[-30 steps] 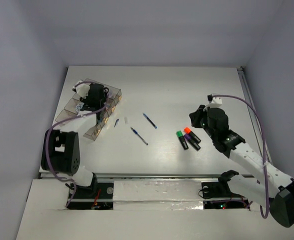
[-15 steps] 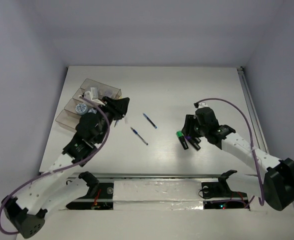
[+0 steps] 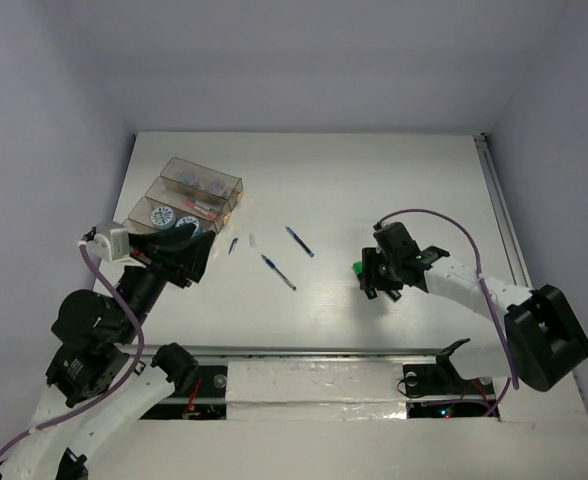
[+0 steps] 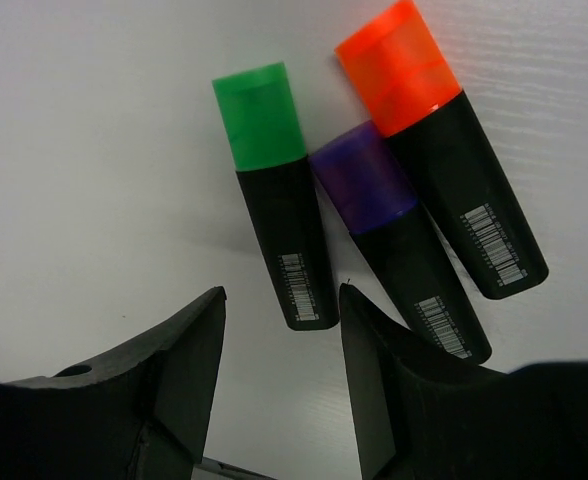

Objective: Sort the stationery into containers
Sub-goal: Pick up the pen from the center of the board.

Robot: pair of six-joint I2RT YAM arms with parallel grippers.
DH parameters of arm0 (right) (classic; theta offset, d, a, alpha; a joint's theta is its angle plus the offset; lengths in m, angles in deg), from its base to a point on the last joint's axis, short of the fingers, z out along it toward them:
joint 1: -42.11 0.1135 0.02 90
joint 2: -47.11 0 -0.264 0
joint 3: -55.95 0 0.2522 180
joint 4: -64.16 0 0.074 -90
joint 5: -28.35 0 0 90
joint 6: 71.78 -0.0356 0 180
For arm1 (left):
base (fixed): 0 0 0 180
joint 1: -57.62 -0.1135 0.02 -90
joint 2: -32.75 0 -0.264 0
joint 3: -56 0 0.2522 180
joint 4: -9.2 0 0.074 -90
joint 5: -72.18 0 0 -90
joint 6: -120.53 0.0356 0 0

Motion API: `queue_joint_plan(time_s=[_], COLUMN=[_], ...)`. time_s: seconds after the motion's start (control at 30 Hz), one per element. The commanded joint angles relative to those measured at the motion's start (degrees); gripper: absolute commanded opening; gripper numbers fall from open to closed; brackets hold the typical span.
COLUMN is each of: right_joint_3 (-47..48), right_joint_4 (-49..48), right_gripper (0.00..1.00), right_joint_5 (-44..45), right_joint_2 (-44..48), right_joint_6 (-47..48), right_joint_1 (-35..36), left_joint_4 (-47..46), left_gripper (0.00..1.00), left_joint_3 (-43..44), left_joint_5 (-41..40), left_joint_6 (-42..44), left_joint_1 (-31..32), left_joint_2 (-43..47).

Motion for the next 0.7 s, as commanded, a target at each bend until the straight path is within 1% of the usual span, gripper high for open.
queue_joint_plan(time_s=[0.0, 0.23, 0.33, 0.37, 0.53, 0.6, 0.67], right_joint_3=[3.16, 4.57, 4.83, 5.27, 8.52, 9.31, 10.54], right_joint_4=[0.73, 1.00, 1.26, 1.78, 5.30, 5.48, 6.35], right_gripper=[0.55, 0.55, 0.54, 0.53, 0.52, 0.49, 0.38], right_joint_5=[0.34, 1.40, 4.12, 6.74, 11.94, 13.26, 14.84], right_joint_2=[-0.93, -5.41, -7.16, -7.70, -12.53, -14.20, -15.86], right_joint_6=[-1.12, -1.47, -2.43, -2.70, -3.23, -3.58, -4.02], right_joint_1=[0.53, 2.37, 4.39, 4.92, 8.09, 8.97, 10.28], left_joint_4=[0.93, -0.92, -2.24, -2.59, -3.12, -3.12, -3.29], left_gripper=[0.49, 0.50, 0.55, 0.57, 0.60, 0.60, 0.60], left_joint_3=[-0.46, -3.89, -5.21, -5.56, -6.35, -6.62, -7.06], left_joint_5=[0.29, -0.33, -1.12, -1.30, -3.06, -3.24, -3.50], left_joint_6=[4.77, 6.61, 6.88, 6.97, 7.58, 7.58, 7.50], left_joint_1=[0.11, 0.11, 0.11, 0.11, 0.11, 0.11, 0.11], left_joint_2=[1.63, 1.55, 1.55, 1.55, 1.91, 2.34, 2.61])
